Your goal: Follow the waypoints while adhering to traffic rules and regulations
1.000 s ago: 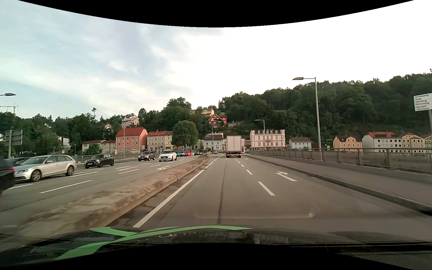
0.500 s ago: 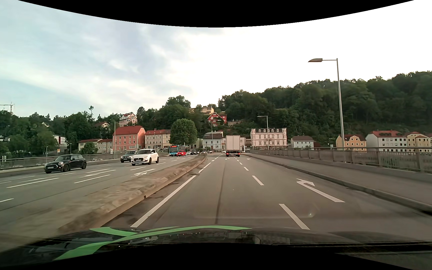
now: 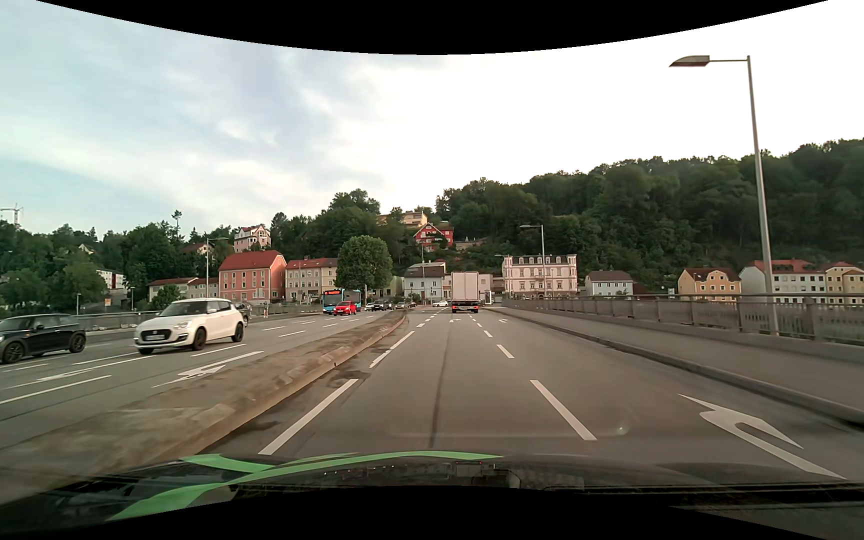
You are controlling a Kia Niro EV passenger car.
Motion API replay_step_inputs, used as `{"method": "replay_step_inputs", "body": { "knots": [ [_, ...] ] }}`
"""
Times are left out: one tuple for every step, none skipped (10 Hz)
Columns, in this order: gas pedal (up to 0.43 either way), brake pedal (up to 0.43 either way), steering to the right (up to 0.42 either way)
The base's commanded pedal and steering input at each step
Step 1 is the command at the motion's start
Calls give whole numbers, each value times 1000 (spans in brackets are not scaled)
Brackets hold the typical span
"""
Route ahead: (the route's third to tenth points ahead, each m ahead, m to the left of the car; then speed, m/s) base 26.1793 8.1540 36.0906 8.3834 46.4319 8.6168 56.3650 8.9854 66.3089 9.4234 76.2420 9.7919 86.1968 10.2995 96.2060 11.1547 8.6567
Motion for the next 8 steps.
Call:
{"method": "replay_step_inputs", "body": {
  "knots": [
    [177, 0, -8],
    [177, 0, -8],
    [177, 0, -9],
    [177, 0, -9],
    [177, 0, -10],
    [177, 0, -11],
    [169, 0, -11],
    [169, 0, -11]
  ]
}}
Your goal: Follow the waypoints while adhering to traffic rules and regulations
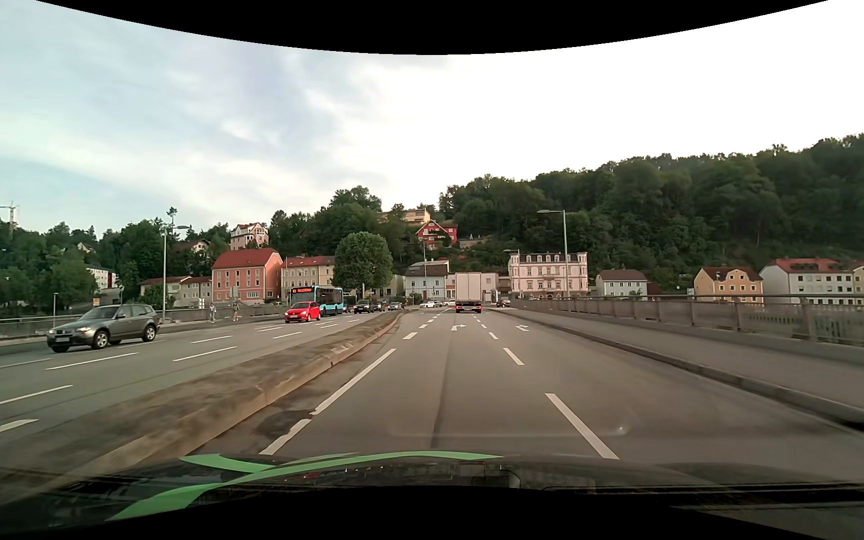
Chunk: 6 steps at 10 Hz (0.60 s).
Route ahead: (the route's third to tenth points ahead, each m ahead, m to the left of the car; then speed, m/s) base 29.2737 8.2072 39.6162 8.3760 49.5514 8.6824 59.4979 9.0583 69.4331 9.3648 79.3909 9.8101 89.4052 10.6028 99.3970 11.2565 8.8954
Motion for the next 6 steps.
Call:
{"method": "replay_step_inputs", "body": {
  "knots": [
    [169, 0, -12],
    [169, 0, -14],
    [157, 0, -16],
    [157, 0, -16],
    [150, 0, -17],
    [150, 0, -19]
  ]
}}
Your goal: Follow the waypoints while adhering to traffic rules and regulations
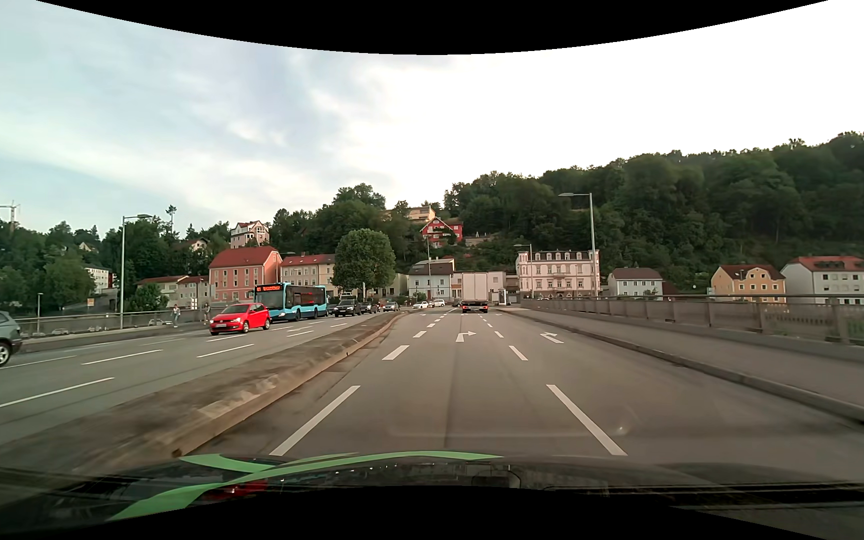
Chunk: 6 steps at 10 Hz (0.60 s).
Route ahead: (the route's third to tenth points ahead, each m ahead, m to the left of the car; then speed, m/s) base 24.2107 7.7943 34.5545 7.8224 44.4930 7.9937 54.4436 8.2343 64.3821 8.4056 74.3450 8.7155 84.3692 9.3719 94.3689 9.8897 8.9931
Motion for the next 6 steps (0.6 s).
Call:
{"method": "replay_step_inputs", "body": {
  "knots": [
    [150, 0, -20],
    [150, 0, -21],
    [150, 0, -22],
    [150, 0, -24],
    [150, 0, -25],
    [150, 0, -25]
  ]
}}
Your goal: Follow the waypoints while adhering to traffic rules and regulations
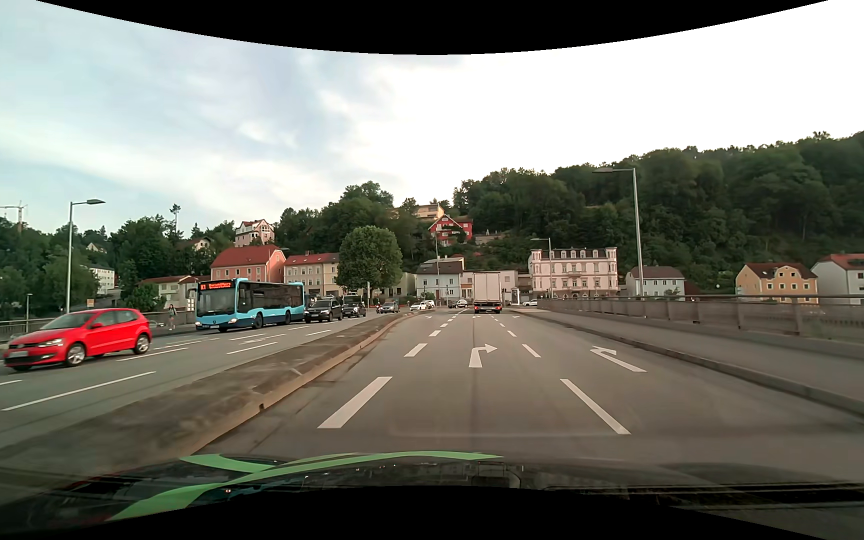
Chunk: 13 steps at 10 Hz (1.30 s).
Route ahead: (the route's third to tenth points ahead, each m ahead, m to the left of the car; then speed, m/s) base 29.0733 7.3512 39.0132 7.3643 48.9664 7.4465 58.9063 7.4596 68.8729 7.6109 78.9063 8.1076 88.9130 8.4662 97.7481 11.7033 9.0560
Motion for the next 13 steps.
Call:
{"method": "replay_step_inputs", "body": {
  "knots": [
    [150, 0, -25],
    [150, 0, -26],
    [150, 0, -27],
    [150, 0, -27],
    [150, 0, -27],
    [138, 0, -27],
    [138, 0, -27],
    [130, 0, -27],
    [110, 0, -27],
    [110, 0, -27],
    [98, 0, -27],
    [98, 0, -25],
    [98, 0, -22]
  ]
}}
